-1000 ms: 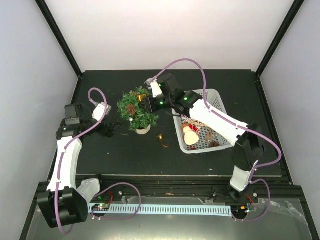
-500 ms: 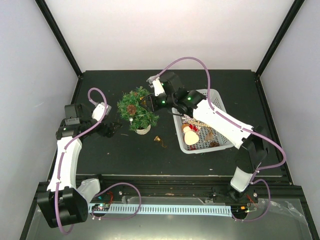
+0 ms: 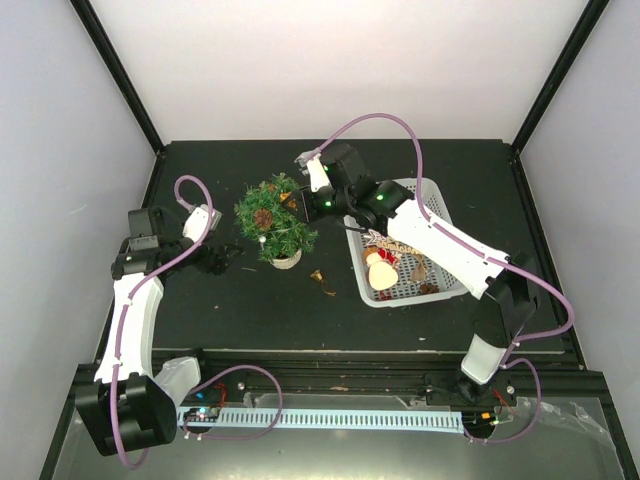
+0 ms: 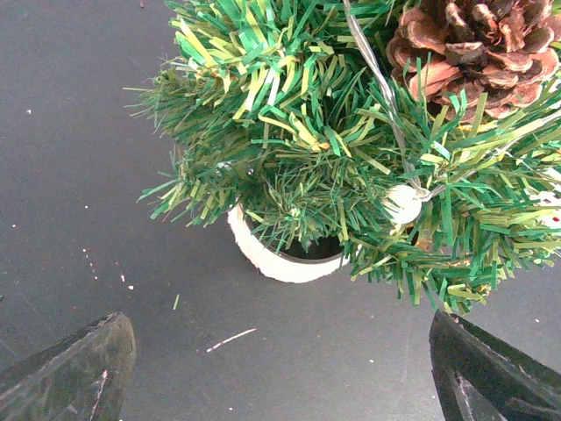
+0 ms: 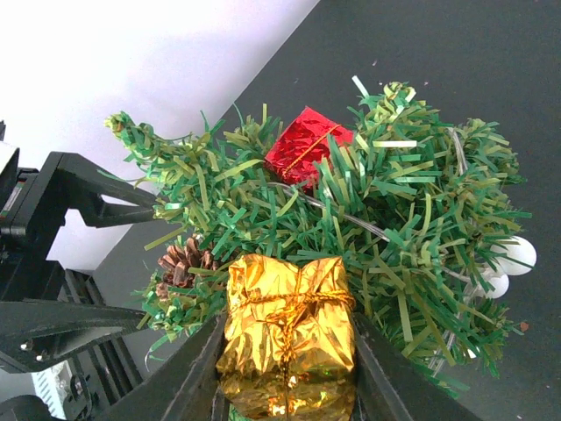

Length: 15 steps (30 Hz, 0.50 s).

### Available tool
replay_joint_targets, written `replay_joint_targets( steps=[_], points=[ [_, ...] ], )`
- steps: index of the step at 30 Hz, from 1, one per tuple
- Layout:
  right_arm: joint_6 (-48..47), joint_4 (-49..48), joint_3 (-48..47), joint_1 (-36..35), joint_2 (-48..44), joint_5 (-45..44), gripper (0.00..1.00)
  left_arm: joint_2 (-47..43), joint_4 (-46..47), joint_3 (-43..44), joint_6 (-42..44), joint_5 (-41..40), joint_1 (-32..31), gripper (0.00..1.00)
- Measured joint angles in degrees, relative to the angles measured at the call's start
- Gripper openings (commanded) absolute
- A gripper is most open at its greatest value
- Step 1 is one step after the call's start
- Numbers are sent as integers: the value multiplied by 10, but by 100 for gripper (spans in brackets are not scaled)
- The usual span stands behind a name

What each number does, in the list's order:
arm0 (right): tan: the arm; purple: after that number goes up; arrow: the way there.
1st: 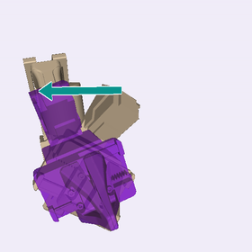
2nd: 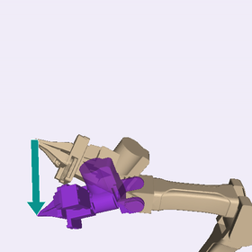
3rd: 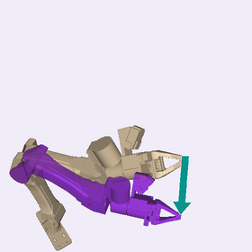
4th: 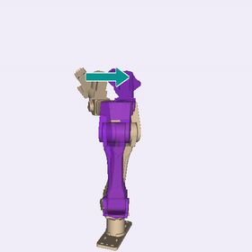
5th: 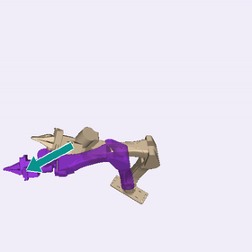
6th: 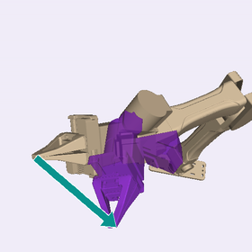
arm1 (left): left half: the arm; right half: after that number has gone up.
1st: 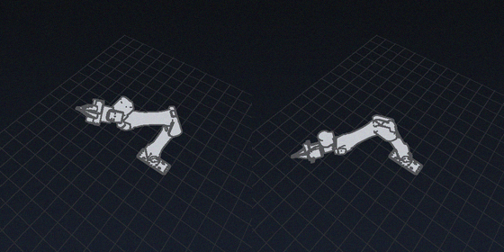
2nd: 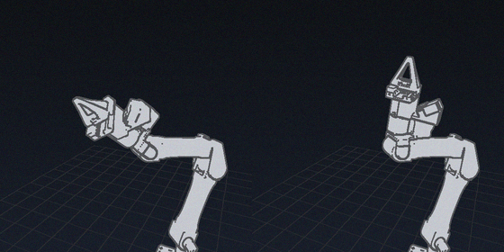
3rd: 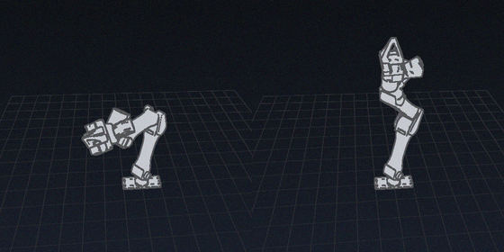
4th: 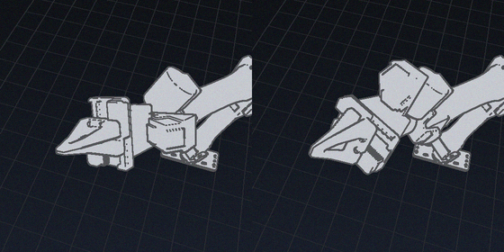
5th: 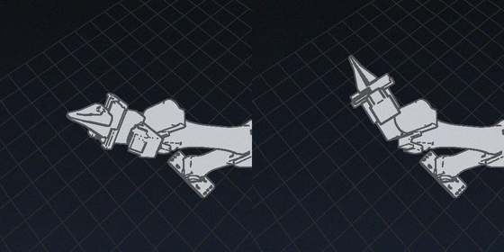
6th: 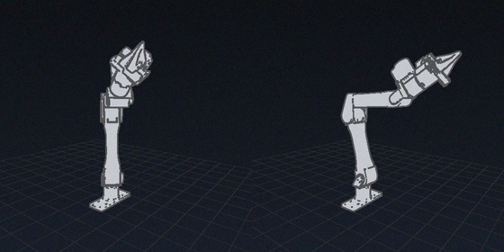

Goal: Decorate the small christmas tree

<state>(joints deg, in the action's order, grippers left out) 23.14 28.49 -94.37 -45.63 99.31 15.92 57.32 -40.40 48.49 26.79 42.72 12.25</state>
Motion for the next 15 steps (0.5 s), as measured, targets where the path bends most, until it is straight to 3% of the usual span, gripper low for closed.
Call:
replay_joint_targets(
  steps=[15],
  points=[
    [1, 2, -24, 0, 18, -5, 30, 0, 0, 0, 0, 0, 1, 92]
  ],
)
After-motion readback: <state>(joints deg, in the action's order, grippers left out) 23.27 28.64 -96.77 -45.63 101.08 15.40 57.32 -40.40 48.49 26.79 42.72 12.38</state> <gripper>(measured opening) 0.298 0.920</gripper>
